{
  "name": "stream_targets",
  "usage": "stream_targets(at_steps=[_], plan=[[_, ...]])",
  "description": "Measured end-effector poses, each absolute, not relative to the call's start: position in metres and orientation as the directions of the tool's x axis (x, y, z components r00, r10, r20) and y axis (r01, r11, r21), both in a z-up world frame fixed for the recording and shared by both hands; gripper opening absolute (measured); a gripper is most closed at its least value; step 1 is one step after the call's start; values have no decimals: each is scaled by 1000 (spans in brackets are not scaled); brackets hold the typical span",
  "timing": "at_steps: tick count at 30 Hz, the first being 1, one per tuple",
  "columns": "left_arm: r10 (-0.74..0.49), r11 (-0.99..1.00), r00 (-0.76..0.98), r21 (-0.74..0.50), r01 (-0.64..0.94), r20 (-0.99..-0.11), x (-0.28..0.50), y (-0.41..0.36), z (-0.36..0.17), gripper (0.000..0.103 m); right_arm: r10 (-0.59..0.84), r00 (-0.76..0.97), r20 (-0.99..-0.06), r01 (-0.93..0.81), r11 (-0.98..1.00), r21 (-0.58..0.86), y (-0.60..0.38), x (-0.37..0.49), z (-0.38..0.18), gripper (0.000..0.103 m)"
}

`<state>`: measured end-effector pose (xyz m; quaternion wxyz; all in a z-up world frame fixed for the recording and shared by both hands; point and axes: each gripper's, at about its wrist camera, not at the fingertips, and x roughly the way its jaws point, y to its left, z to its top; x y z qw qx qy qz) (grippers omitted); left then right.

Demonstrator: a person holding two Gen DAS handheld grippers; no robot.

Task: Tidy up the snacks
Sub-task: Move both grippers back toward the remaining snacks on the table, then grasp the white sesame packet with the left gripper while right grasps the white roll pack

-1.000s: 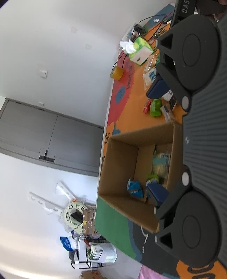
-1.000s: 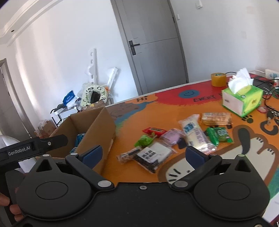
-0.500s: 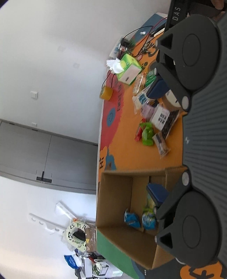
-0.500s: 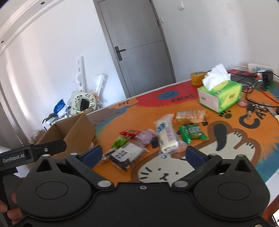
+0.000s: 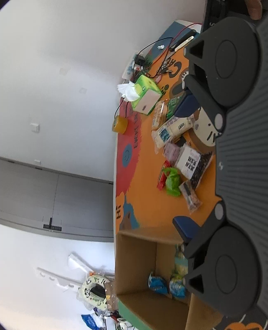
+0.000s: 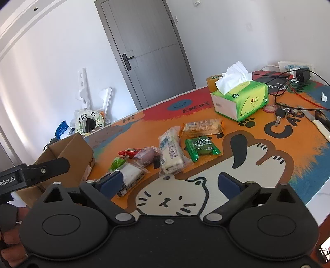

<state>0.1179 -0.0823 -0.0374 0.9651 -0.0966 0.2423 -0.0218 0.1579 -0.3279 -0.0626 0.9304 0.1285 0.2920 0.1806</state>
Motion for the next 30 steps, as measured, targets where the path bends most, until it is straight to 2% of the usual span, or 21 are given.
stream_targets(at_steps=[5,13,20,30], plan=[[-96,981,872,-192,2,-480,131,-90,-49,96,411,756,-510,-258,903,344,-329,167,-70,77],[-114,982,852,-189,18,-512,155,-100,-64,86,416,748,-517,-265,901,342,-325,188,-75,61],[-118,983,826,-182,18,-551,177,-100,-79,73,422,735,-531,-262,899,350,-320,208,-81,57],[-128,980,790,-196,9,-599,201,-97,-97,71,429,724,-540,-274,898,345,-307,234,-85,56]])
